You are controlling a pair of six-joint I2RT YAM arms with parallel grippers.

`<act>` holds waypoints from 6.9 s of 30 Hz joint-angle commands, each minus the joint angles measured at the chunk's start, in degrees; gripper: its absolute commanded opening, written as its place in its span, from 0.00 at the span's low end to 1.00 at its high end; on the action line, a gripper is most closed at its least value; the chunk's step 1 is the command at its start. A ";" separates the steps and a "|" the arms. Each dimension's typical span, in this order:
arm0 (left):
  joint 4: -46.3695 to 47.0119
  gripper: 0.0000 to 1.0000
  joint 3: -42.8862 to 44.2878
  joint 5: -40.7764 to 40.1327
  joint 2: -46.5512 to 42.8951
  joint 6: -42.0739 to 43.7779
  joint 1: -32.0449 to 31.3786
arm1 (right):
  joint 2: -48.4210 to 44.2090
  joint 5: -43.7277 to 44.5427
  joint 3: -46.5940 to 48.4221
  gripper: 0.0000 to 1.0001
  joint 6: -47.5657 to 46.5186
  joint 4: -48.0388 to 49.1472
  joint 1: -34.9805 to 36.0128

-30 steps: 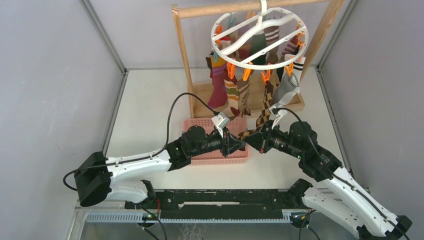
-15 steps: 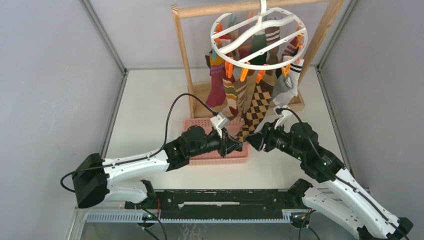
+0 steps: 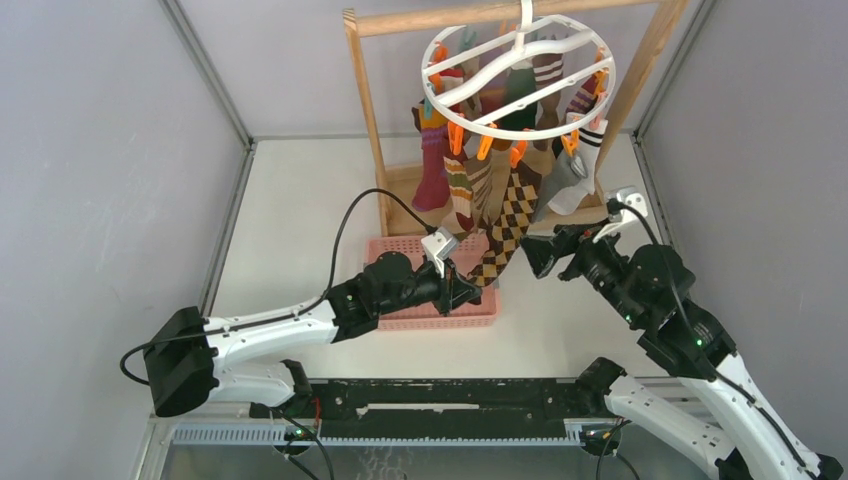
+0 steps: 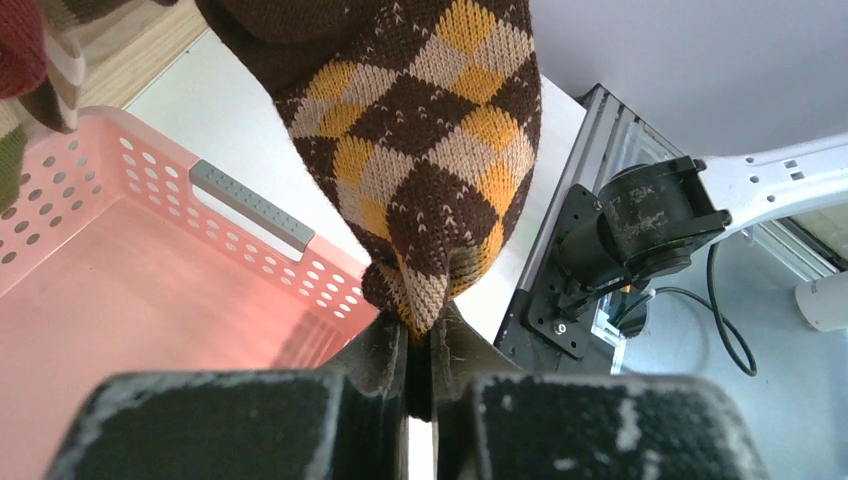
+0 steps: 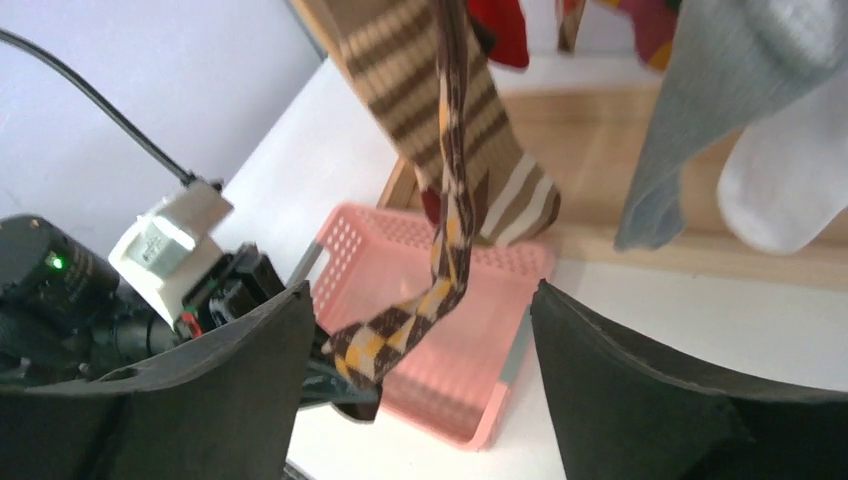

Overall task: Remove the socks clipped to the hanger
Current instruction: Remove the sock from the hanger, then place the sock in the bin.

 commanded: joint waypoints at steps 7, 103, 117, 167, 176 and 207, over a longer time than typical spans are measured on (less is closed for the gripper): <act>-0.18 0.04 3.66 -0.56 -2.38 1.90 -0.10 | 2.85 3.56 2.79 1.00 -10.06 17.38 0.19; -8.66 0.04 3.44 -3.36 -12.08 4.63 -0.09 | 25.47 -12.23 9.73 0.32 -9.60 39.84 -13.77; -20.29 0.07 7.35 -13.23 -17.83 8.48 -0.01 | 23.21 -10.95 7.55 0.80 -8.11 38.12 -13.78; -29.60 0.24 6.90 -27.01 -5.38 0.94 12.74 | 5.06 -7.76 -12.21 0.90 1.76 22.10 -13.78; -29.24 0.46 2.60 -24.79 -5.01 -4.75 12.73 | 5.15 -8.05 -13.29 0.89 1.92 22.18 -13.74; -31.54 0.81 12.21 -28.82 -2.48 -4.50 22.58 | 5.45 -11.12 -14.44 0.90 3.07 22.37 -13.29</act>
